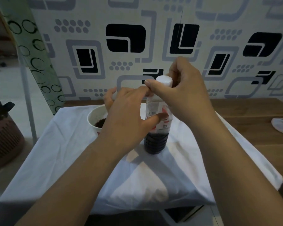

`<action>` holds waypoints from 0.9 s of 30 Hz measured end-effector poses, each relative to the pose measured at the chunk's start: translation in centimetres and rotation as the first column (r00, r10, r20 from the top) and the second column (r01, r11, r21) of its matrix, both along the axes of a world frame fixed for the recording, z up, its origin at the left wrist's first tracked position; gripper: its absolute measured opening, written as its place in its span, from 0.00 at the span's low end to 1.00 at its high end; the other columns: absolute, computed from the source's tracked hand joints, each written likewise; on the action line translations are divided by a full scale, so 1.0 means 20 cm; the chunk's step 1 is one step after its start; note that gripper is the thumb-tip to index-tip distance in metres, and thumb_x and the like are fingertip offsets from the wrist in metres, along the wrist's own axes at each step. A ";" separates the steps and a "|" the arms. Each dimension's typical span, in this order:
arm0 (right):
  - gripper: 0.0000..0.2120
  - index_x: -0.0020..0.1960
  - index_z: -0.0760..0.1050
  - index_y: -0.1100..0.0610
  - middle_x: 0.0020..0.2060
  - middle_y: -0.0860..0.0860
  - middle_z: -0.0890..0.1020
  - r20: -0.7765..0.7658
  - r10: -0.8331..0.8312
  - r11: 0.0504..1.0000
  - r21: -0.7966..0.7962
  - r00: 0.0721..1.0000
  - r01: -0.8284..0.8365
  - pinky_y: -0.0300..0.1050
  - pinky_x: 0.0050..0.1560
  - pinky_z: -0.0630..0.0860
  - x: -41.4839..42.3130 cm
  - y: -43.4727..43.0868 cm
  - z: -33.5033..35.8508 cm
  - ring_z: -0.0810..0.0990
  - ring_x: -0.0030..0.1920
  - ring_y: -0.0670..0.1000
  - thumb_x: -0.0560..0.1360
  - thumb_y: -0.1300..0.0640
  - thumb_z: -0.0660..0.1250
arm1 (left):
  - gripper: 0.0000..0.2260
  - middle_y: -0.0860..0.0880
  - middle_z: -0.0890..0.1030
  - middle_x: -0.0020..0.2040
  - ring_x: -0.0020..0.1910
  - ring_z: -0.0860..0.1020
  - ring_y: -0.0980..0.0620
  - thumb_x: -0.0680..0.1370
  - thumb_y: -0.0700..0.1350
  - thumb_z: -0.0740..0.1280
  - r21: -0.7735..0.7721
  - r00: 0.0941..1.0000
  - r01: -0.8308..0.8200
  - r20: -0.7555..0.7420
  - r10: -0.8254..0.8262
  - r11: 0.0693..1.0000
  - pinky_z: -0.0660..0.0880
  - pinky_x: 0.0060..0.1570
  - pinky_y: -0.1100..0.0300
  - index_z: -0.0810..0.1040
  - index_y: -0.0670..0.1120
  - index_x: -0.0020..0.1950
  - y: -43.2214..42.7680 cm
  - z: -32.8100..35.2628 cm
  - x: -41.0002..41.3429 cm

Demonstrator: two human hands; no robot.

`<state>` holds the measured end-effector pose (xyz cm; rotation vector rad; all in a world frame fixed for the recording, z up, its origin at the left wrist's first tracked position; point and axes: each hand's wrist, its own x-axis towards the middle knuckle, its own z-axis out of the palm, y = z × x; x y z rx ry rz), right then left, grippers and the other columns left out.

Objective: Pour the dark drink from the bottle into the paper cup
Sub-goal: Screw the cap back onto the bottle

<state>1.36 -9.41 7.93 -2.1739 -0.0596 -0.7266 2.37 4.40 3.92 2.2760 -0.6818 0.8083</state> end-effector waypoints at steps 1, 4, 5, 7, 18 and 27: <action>0.25 0.36 0.61 0.46 0.31 0.44 0.70 0.013 -0.007 1.000 0.029 1.000 0.007 0.26 0.27 0.69 0.00 0.00 -0.01 0.67 0.29 0.41 0.71 0.46 0.79 | 0.23 0.63 0.72 0.49 0.57 0.68 0.58 0.69 0.64 0.68 0.000 1.000 -0.001 0.001 0.001 1.000 0.52 0.66 0.44 0.74 0.55 0.60 0.00 0.00 0.00; 0.18 0.45 0.69 0.47 0.37 0.47 0.79 -0.002 0.042 0.993 0.115 0.999 -0.042 0.27 0.32 0.74 0.00 -0.01 -0.02 0.76 0.35 0.44 0.71 0.45 0.78 | 0.22 0.63 0.71 0.49 0.54 0.66 0.61 0.69 0.64 0.68 -0.004 1.000 -0.016 0.006 0.016 1.000 0.53 0.66 0.43 0.74 0.56 0.59 0.01 -0.01 0.02; 0.16 0.50 0.72 0.49 0.42 0.49 0.83 -0.023 0.084 0.987 0.138 0.996 -0.080 0.29 0.36 0.76 0.00 -0.02 -0.02 0.79 0.39 0.45 0.73 0.46 0.77 | 0.22 0.63 0.71 0.48 0.53 0.65 0.63 0.69 0.64 0.68 -0.010 1.000 -0.017 0.006 0.017 1.000 0.54 0.66 0.43 0.73 0.56 0.58 0.01 -0.02 0.02; 0.14 0.58 0.78 0.53 0.48 0.50 0.85 -0.046 0.151 0.976 0.165 0.987 -0.141 0.38 0.45 0.82 0.00 -0.04 -0.02 0.84 0.46 0.48 0.77 0.48 0.73 | 0.21 0.64 0.70 0.48 0.52 0.62 0.66 0.68 0.64 0.68 -0.022 1.000 -0.018 -0.001 0.018 1.000 0.54 0.65 0.42 0.73 0.58 0.58 0.01 -0.02 0.03; 0.13 0.65 0.81 0.61 0.57 0.58 0.87 -0.088 0.283 0.883 0.413 0.955 -0.224 0.64 0.65 0.78 -0.01 -0.07 -0.04 0.84 0.59 0.58 0.81 0.58 0.69 | 0.21 0.63 0.71 0.49 0.52 0.63 0.64 0.69 0.65 0.66 -0.014 0.999 -0.033 0.004 0.034 0.999 0.53 0.65 0.43 0.74 0.57 0.59 0.01 -0.02 0.03; 0.11 0.60 0.81 0.59 0.54 0.56 0.87 -0.087 0.255 0.891 0.408 0.963 -0.199 0.61 0.62 0.81 -0.01 -0.04 -0.04 0.86 0.56 0.57 0.79 0.56 0.72 | 0.20 0.66 0.67 0.46 0.50 0.61 0.63 0.68 0.64 0.68 -0.030 0.999 -0.049 -0.014 0.049 0.998 0.60 0.61 0.37 0.72 0.58 0.56 0.00 -0.02 0.03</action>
